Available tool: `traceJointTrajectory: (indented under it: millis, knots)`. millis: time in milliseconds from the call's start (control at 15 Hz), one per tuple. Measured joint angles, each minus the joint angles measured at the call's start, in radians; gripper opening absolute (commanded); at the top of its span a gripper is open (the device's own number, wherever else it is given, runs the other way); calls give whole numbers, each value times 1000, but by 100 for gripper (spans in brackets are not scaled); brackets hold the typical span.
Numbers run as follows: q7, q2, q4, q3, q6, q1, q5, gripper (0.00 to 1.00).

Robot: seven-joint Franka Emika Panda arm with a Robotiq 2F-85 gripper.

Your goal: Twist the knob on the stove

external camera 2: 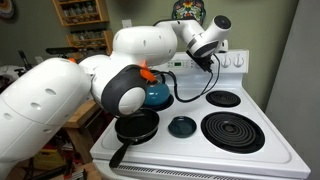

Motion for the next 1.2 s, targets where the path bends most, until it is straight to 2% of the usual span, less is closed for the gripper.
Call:
traceJointTrajectory:
  millis: [333, 400, 467, 600, 800, 1000, 1200]
  knots:
    - [7, 6, 0, 15, -2, -12, 21, 4]
    - [9, 6, 0, 15, -2, -12, 21, 34]
    - [11, 6, 0, 15, -2, -12, 21, 43]
    - [13, 8, 4, 16, 4, -9, 21, 55]
    - [33, 6, 17, 3, 27, 16, 2, 79]
    - [77, -8, 27, -40, 32, 61, -69, 99]
    - [148, -37, 27, -107, 17, 110, -167, 100]
